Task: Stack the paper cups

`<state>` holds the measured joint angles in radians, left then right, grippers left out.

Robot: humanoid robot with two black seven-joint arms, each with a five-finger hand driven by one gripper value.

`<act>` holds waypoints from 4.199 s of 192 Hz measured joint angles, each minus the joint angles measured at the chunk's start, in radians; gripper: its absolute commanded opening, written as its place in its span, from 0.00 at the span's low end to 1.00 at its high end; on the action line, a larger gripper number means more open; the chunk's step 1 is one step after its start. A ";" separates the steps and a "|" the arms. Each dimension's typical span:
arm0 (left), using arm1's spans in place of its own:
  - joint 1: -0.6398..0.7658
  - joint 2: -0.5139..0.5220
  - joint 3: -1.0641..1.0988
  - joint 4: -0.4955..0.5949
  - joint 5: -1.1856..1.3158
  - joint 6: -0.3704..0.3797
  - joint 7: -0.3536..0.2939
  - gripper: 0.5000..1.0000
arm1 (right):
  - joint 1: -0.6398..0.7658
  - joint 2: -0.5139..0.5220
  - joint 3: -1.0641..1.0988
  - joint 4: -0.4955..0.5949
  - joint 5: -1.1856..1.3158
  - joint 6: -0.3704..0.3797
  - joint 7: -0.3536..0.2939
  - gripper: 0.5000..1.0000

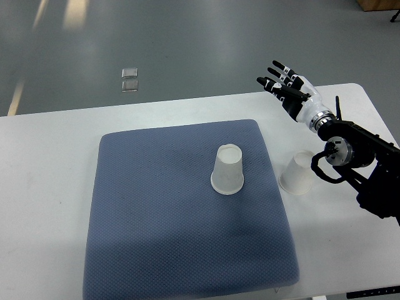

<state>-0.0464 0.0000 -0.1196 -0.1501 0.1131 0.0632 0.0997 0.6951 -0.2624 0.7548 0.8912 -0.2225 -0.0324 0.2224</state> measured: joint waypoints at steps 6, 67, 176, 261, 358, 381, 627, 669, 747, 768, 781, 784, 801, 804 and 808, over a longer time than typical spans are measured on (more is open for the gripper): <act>0.000 0.000 0.001 -0.001 0.000 0.000 0.000 1.00 | 0.000 0.000 0.000 0.000 0.000 0.000 0.000 0.85; 0.000 0.000 -0.004 0.007 0.000 0.000 -0.001 1.00 | 0.001 -0.001 0.003 0.000 0.000 0.004 0.000 0.85; 0.000 0.000 0.000 0.012 0.000 0.001 0.000 1.00 | -0.006 0.001 0.002 -0.042 0.000 0.158 -0.001 0.85; 0.000 0.000 0.000 0.011 0.000 0.001 0.000 1.00 | -0.007 0.009 0.006 -0.045 0.002 0.152 0.011 0.84; 0.000 0.000 0.000 0.011 0.000 0.001 0.000 1.00 | 0.011 -0.043 -0.017 -0.027 -0.046 0.192 0.018 0.84; 0.000 0.000 0.000 0.011 -0.001 0.001 0.000 1.00 | 0.021 -0.136 -0.043 -0.009 -0.199 0.300 0.014 0.84; 0.000 0.000 0.000 0.011 -0.001 0.001 0.000 1.00 | 0.103 -0.568 -0.372 0.318 -1.129 0.399 0.026 0.83; 0.000 0.000 0.000 0.011 -0.001 0.001 0.000 1.00 | 0.103 -0.540 -0.402 0.295 -1.149 0.357 0.024 0.81; 0.000 0.000 0.000 0.011 -0.001 0.001 0.000 1.00 | 0.104 -0.503 -0.425 0.236 -1.192 0.323 0.024 0.61; 0.000 0.000 0.000 0.011 -0.001 0.001 0.000 1.00 | 0.106 -0.502 -0.433 0.234 -1.193 0.322 0.024 0.54; 0.000 0.000 0.000 0.011 -0.001 0.001 0.000 1.00 | 0.106 -0.502 -0.434 0.233 -1.193 0.322 0.024 0.48; 0.000 0.000 0.000 0.011 -0.001 0.001 0.000 1.00 | 0.107 -0.502 -0.434 0.233 -1.193 0.322 0.024 0.45; 0.000 0.000 0.000 0.011 -0.001 0.001 0.000 1.00 | 0.109 -0.501 -0.434 0.233 -1.193 0.322 0.025 0.34; 0.000 0.000 0.000 0.011 -0.001 0.001 0.000 1.00 | 0.109 -0.501 -0.434 0.233 -1.193 0.322 0.025 0.32; 0.000 0.000 0.000 0.011 -0.001 0.001 0.000 1.00 | 0.110 -0.500 -0.434 0.233 -1.193 0.322 0.026 0.30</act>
<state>-0.0460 0.0000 -0.1196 -0.1394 0.1126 0.0644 0.0997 0.8050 -0.7621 0.3206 1.1244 -1.4159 0.2893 0.2479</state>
